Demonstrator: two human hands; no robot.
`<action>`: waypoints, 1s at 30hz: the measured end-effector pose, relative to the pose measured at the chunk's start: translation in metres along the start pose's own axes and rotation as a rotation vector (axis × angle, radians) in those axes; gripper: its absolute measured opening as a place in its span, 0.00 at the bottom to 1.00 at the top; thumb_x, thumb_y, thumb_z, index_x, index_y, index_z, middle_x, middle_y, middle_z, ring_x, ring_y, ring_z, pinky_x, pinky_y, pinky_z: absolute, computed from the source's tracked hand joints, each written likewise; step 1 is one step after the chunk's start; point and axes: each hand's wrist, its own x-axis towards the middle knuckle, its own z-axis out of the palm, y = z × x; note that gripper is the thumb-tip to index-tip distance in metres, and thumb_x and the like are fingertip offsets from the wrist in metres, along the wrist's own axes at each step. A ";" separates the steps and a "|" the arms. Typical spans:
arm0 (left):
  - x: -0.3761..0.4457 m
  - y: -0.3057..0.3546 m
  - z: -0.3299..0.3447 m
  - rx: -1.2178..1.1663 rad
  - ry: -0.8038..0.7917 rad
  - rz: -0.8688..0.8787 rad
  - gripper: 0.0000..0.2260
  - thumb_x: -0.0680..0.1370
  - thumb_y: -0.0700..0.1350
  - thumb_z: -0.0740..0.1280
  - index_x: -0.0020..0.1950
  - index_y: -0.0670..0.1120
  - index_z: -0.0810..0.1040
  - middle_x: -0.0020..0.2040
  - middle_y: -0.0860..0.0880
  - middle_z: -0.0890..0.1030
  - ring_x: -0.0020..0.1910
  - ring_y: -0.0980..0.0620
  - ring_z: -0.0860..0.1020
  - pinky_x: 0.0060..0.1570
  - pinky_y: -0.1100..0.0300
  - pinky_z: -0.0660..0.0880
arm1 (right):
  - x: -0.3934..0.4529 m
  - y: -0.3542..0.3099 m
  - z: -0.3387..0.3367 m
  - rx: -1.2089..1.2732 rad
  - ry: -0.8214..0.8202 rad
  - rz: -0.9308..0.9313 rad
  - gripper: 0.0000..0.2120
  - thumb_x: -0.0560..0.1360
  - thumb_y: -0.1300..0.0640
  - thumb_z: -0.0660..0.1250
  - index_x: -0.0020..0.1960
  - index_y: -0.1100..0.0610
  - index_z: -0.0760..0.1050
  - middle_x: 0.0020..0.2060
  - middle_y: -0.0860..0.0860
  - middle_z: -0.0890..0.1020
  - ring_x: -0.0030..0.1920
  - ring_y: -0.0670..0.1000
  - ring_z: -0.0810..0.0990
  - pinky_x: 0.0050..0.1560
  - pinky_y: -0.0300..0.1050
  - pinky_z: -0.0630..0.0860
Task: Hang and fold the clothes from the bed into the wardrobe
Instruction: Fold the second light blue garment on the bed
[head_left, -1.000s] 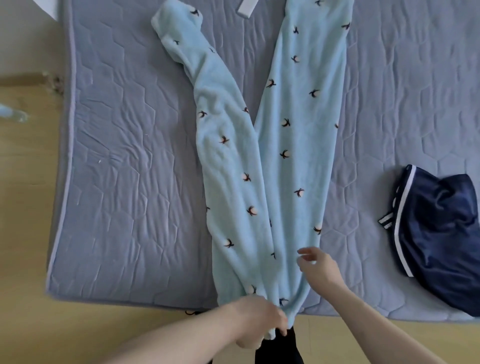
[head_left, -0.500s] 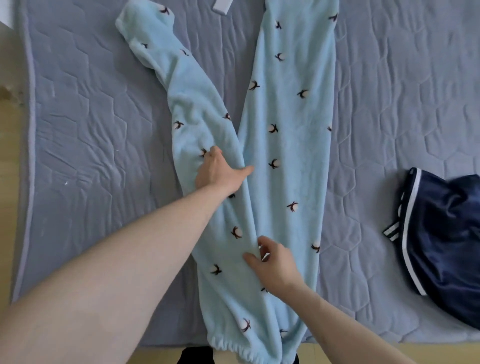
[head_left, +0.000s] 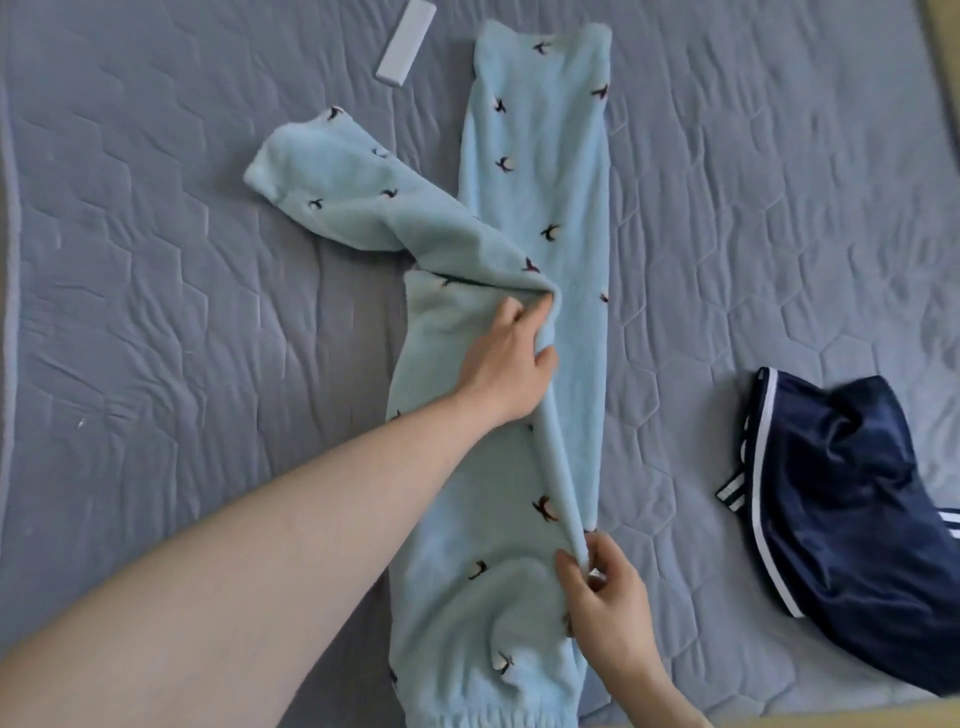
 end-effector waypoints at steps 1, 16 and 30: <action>0.002 0.000 0.004 0.038 -0.098 0.001 0.29 0.81 0.53 0.64 0.82 0.53 0.62 0.66 0.50 0.67 0.58 0.45 0.77 0.60 0.48 0.75 | 0.003 0.008 -0.002 -0.028 0.008 0.040 0.04 0.79 0.57 0.70 0.48 0.49 0.80 0.38 0.56 0.81 0.33 0.51 0.80 0.32 0.53 0.83; 0.042 -0.190 -0.072 0.074 -0.086 -0.867 0.56 0.67 0.75 0.69 0.83 0.60 0.38 0.83 0.50 0.34 0.81 0.31 0.39 0.78 0.35 0.48 | 0.147 -0.161 0.063 -0.436 0.167 -0.588 0.27 0.75 0.49 0.73 0.72 0.47 0.67 0.65 0.46 0.71 0.64 0.50 0.70 0.63 0.43 0.69; 0.089 -0.209 -0.019 0.184 0.098 -0.980 0.45 0.82 0.53 0.65 0.81 0.53 0.30 0.80 0.42 0.28 0.79 0.29 0.35 0.74 0.26 0.41 | 0.258 -0.314 0.146 -0.215 0.184 -0.692 0.04 0.74 0.59 0.65 0.45 0.56 0.79 0.33 0.44 0.77 0.36 0.44 0.74 0.37 0.37 0.72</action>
